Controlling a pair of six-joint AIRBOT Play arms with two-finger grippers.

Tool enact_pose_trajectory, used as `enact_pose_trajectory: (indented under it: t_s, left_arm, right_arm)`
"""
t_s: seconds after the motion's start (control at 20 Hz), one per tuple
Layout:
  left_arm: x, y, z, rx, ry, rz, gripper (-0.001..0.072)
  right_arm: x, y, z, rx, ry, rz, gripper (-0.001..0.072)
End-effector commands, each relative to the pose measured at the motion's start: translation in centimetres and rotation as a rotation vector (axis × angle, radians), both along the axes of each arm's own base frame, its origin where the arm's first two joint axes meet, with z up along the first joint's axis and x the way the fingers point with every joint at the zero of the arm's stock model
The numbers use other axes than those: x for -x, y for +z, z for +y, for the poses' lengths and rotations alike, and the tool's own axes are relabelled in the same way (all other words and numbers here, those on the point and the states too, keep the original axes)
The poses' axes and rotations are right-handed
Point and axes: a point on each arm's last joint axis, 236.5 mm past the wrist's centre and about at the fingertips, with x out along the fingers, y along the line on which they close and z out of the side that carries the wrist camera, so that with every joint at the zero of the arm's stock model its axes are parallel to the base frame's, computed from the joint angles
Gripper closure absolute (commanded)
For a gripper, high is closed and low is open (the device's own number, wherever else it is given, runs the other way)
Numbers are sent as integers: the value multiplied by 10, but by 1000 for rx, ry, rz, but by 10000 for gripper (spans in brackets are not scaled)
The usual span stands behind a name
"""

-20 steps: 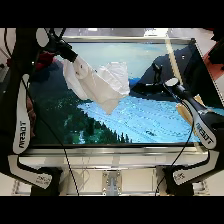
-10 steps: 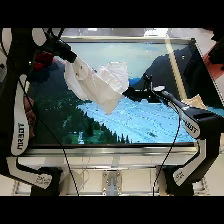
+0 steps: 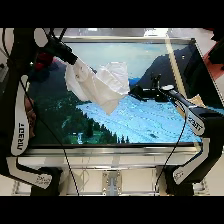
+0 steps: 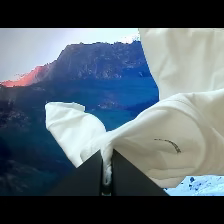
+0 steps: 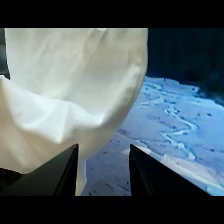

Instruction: Fold the shirts.

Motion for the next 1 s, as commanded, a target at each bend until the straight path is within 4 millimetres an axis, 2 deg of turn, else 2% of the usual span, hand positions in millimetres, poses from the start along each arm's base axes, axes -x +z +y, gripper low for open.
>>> enact_pose_trajectory:
  t_s: [0.0, 0.1, 0.25, 0.4, 0.5, 0.55, 0.6, 0.7, 0.8, 0.85, 0.95]
  left_arm:
    - [0, -8, 0, -6, -1, 13, 689]
    - [-3, -5, 0, -5, 0, -3, 689]
    - [-3, -5, 0, -6, 0, -5, 689]
    - [-4, -4, 5, -27, 9, -11, 689]
    - [-5, -4, 7, -32, 11, -14, 688]
    - [-5, -4, 7, -33, 12, -14, 689]
    - [-5, -3, 10, -44, 17, -17, 689]
    - [-8, -1, 20, -86, 35, -31, 689]
    - [-11, 9, 40, -160, 76, -65, 689]
    - [-10, 20, 52, -196, 107, -94, 689]
    - [0, 55, 66, -198, 161, -163, 689]
  right_arm:
    - [-7, -6, -4, 21, -46, 6, 334]
    - [-11, -13, 10, 25, -65, 4, 334]
    - [-21, -24, 20, 48, -128, -10, 334]
    - [-30, -24, 25, 7, -189, -3, 334]
    - [-41, -17, 25, -33, -225, -37, 347]
    - [-47, -8, 26, -60, -240, -69, 451]
    - [-54, 3, 28, -83, -237, -110, 657]
    - [-63, 42, 42, -152, -169, -212, 681]
    - [-66, 94, 49, -226, -82, -307, 683]
    - [-65, 124, 47, -234, -32, -366, 684]
    - [-54, 178, 31, -162, 40, -455, 685]
